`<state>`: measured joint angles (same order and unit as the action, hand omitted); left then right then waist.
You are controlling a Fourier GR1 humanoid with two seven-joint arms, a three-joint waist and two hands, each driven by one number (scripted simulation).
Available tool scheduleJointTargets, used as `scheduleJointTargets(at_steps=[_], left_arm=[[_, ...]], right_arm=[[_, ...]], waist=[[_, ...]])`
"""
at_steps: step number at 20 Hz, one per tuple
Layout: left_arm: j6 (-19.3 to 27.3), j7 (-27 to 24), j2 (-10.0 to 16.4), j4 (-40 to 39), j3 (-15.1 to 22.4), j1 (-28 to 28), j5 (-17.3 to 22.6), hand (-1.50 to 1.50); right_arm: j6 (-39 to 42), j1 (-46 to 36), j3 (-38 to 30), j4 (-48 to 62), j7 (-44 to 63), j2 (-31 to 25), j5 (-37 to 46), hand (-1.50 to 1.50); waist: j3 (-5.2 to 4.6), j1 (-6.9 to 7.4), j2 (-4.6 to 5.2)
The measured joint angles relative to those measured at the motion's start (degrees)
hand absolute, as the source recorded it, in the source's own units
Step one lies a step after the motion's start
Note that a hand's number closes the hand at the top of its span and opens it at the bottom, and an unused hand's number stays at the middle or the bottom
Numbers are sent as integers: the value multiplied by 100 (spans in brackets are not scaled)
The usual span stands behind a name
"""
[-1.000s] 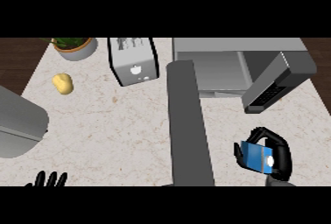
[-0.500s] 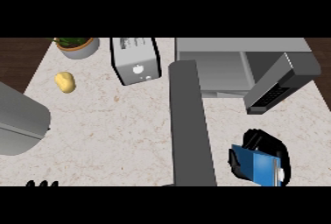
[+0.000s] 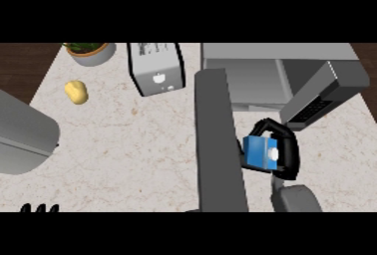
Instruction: Pick up the milk, place it into the microwave and close the microwave
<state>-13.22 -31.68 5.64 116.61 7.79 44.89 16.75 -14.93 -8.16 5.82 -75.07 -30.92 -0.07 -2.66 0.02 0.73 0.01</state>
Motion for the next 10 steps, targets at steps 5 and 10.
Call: scheduleJointTargets(at_steps=[5,10], left_arm=[[-88,53,72,28,-122,2,98,-150],[-129,9,55,-158,-227,-133,132,-150]], right_arm=[[-511,-827,-93,1062,16,-6,125,150],[-617,-1725,-511,2452,-227,-10,-17,150]], waist=[[0,23,6],[2,47,21]])
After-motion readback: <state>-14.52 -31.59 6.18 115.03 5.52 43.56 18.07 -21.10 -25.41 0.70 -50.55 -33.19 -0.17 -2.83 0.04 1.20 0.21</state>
